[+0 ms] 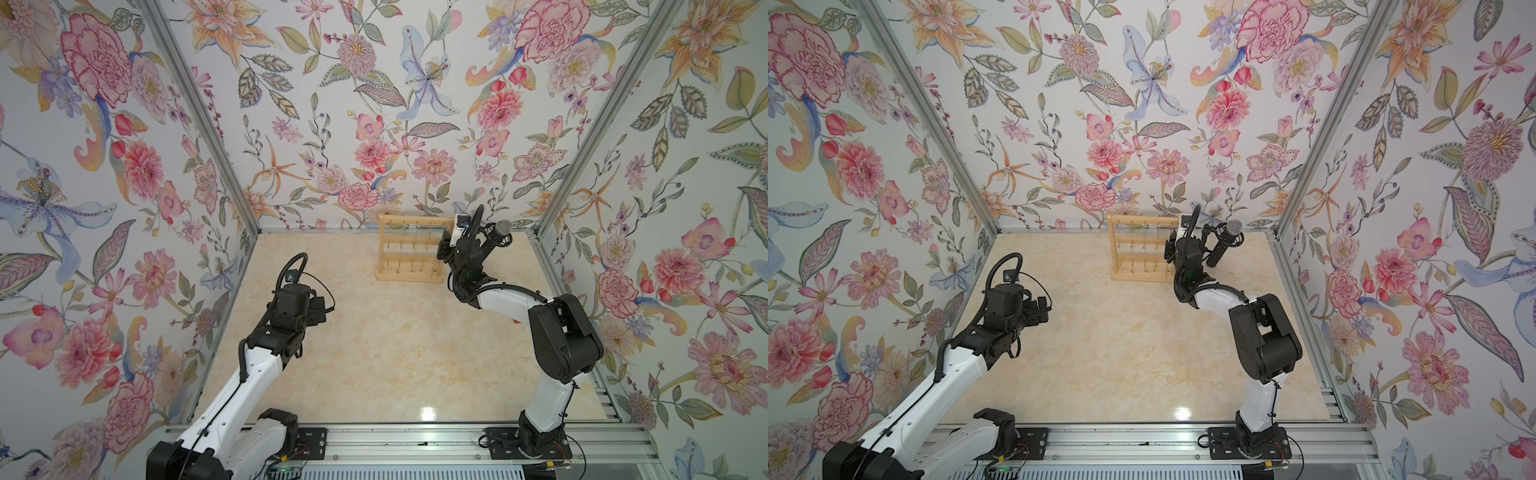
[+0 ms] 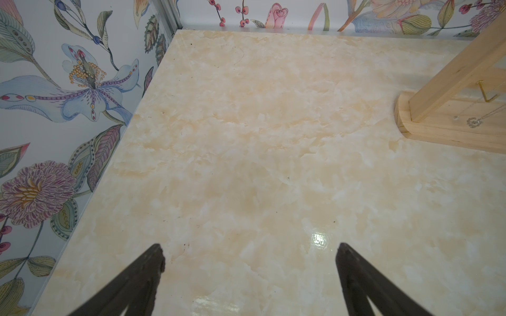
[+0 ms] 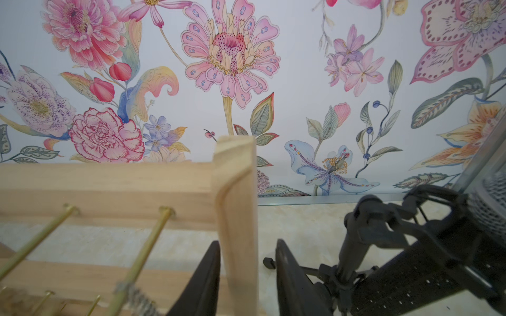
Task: Take the necklace off the jewelry display stand
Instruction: Move the stand to the center of the board.
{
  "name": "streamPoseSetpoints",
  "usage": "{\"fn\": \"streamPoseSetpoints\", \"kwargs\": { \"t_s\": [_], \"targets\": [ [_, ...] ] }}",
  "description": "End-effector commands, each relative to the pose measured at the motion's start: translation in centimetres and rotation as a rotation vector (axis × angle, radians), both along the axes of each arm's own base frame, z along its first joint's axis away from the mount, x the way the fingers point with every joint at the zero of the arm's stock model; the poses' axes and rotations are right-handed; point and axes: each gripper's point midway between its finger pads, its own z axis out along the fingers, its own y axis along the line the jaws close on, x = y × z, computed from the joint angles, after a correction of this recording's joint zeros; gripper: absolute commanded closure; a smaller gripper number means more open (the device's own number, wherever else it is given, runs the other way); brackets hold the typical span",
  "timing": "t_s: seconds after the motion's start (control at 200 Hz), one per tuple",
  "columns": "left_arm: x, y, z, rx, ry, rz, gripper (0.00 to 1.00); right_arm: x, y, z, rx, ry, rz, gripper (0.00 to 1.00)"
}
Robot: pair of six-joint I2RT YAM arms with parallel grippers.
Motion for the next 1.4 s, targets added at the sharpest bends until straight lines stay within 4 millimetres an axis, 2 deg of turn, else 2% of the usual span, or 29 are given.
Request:
{"fn": "streamPoseSetpoints", "kwargs": {
  "t_s": [0.0, 0.435, 0.575, 0.701, 1.086, 1.396],
  "targets": [
    [-0.1, 0.1, -0.4, 0.021, 0.011, 0.001, 0.01, -0.6, -0.4, 1.6, 0.022, -0.034, 0.011, 0.64],
    [-0.1, 0.1, -0.4, 0.018, 0.009, -0.003, 0.01, -1.6, -0.9, 1.9, 0.016, -0.042, 0.030, 0.51],
    [-0.1, 0.2, -0.3, 0.024, 0.008, 0.001, 0.01, -2.1, -1.2, 1.9, 0.009, -0.042, 0.030, 0.42],
    [-0.1, 0.3, -0.3, 0.029, 0.008, 0.004, 0.01, -2.6, -1.6, 2.0, 0.008, -0.045, 0.024, 0.38],
    [-0.2, 0.7, 0.0, 0.047, 0.003, 0.023, 0.01, -4.9, -3.1, 2.9, 0.013, -0.076, 0.018, 0.35],
    [-0.4, 0.7, 0.9, 0.058, -0.032, 0.017, 0.01, -8.3, -4.3, 3.7, 0.089, -0.122, 0.110, 0.31]
  ]
}}
